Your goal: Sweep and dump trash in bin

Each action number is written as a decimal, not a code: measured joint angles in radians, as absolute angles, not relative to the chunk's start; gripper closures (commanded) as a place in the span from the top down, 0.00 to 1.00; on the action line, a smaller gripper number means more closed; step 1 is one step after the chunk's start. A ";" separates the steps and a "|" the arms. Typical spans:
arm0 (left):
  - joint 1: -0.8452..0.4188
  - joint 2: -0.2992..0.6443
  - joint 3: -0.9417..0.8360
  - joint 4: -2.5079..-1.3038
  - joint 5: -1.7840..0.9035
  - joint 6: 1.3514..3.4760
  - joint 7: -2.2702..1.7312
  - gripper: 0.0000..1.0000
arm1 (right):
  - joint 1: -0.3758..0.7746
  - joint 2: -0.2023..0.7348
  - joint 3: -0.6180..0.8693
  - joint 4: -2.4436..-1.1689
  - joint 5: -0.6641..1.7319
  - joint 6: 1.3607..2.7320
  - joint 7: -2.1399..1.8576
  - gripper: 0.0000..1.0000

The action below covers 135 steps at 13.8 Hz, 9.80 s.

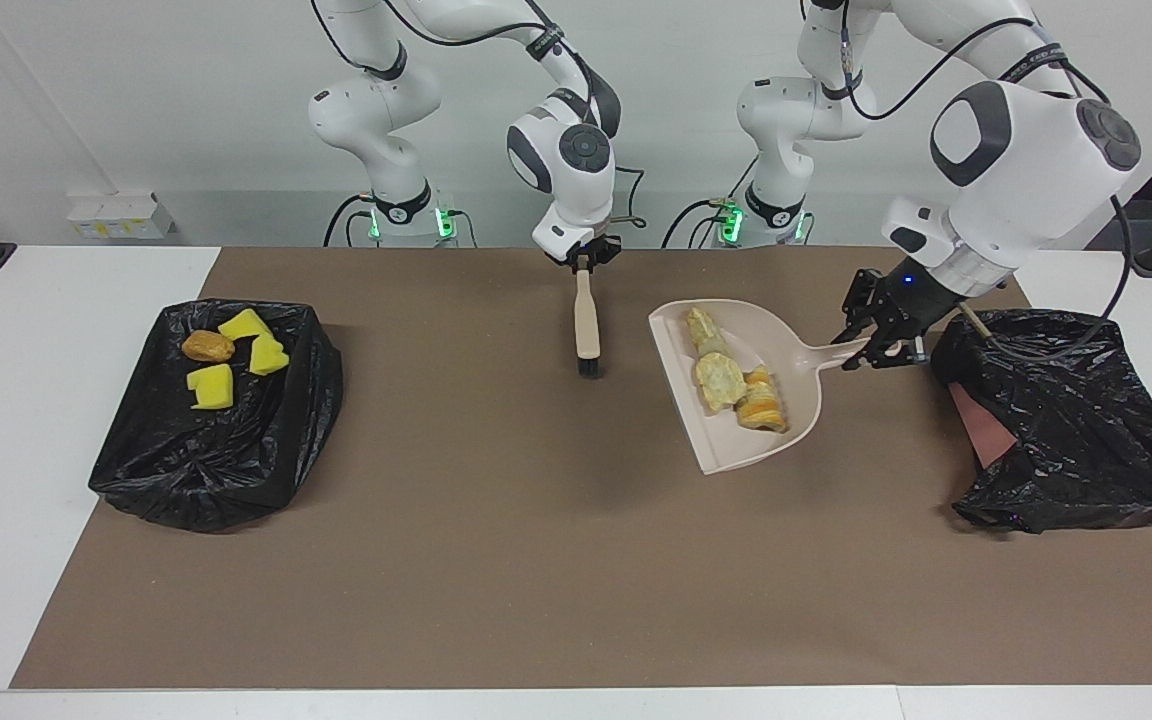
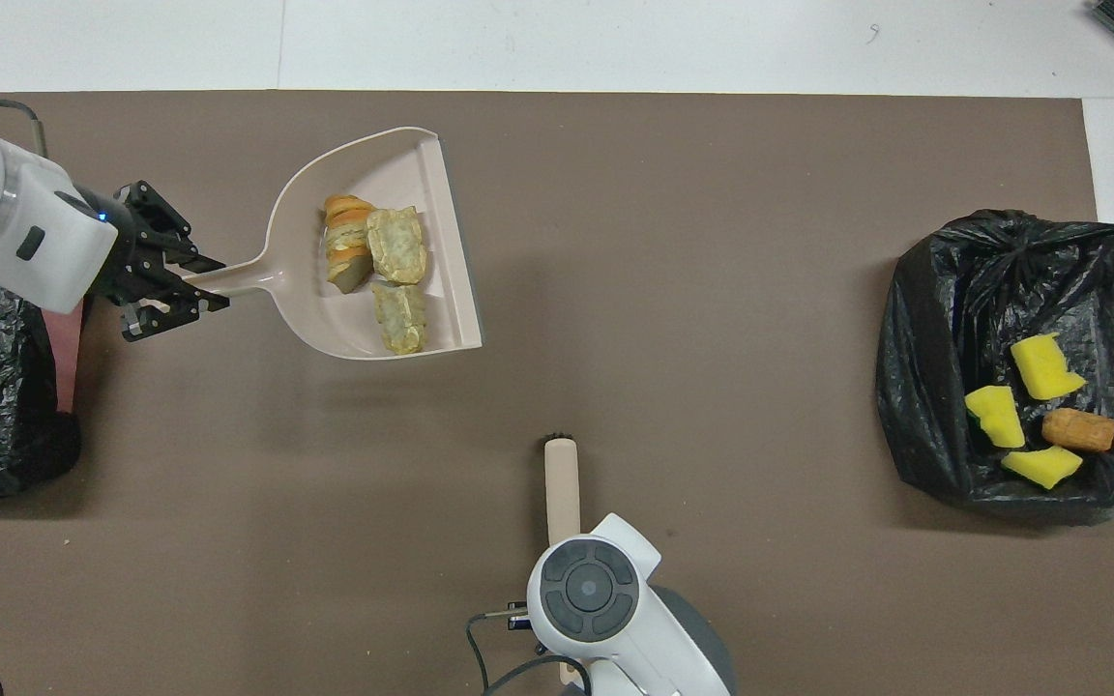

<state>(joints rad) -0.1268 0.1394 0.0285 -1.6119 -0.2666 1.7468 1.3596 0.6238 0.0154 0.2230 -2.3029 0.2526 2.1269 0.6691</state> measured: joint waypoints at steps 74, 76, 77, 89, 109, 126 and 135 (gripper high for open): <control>-0.124 0.002 -0.018 -1.763 0.141 1.691 0.357 0.00 | 0.102 -0.132 -0.124 -1.588 0.007 1.487 0.073 1.00; -0.228 0.003 -0.019 -1.768 0.086 1.692 0.149 0.00 | 0.102 -0.132 -0.124 -1.588 0.007 1.487 0.073 1.00; -0.277 0.007 -0.019 -1.771 0.068 1.697 0.055 0.00 | 0.102 -0.132 -0.124 -1.588 0.007 1.487 0.073 1.00; -0.525 0.254 -0.028 -1.755 -0.074 2.043 -0.367 0.00 | 0.102 -0.132 -0.124 -1.588 0.007 1.487 0.073 1.00; -0.494 0.291 -0.024 -1.679 -0.077 2.150 -0.553 1.00 | 0.102 -0.132 -0.124 -1.588 0.007 1.487 0.073 1.00; -0.039 0.088 -0.011 -1.640 -0.073 1.818 0.076 1.00 | 0.102 -0.132 -0.124 -1.588 0.007 1.487 0.073 1.00; -0.035 -0.030 -0.027 -1.600 -0.019 1.595 0.076 1.00 | 0.102 -0.132 -0.124 -1.588 0.007 1.487 0.073 1.00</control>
